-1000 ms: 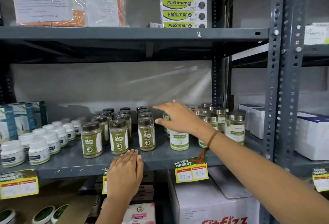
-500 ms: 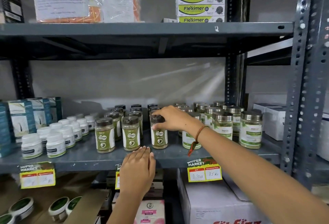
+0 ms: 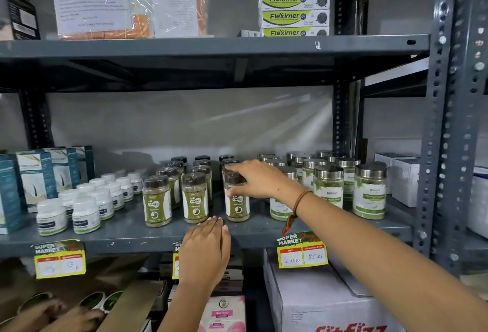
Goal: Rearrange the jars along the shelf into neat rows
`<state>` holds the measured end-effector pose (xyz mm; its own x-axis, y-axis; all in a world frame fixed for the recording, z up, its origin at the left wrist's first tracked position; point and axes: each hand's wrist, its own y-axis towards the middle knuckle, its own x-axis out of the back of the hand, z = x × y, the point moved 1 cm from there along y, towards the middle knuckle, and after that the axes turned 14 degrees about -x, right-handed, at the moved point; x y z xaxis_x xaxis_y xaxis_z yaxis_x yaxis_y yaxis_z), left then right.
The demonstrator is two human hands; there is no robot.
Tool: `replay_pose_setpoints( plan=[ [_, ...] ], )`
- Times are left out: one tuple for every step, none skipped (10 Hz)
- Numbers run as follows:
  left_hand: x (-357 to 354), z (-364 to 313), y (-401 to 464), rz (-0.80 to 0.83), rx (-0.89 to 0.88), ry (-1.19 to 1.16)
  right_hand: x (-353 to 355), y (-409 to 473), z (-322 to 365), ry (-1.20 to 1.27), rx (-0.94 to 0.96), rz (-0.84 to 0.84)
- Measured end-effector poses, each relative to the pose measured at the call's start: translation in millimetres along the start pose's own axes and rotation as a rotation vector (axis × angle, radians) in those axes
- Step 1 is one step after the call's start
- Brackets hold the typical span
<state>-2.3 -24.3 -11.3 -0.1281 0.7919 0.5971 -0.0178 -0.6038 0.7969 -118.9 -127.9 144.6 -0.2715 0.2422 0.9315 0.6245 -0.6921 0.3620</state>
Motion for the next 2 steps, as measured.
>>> replay_pose_setpoints(
  plan=[
    [0,2,1,0.039,0.005,-0.007,4,-7,-4,0.053,0.006,-0.048],
    [6,2,3,0.071,0.015,-0.061,19,-20,-7,0.083,0.015,-0.161]
  ],
)
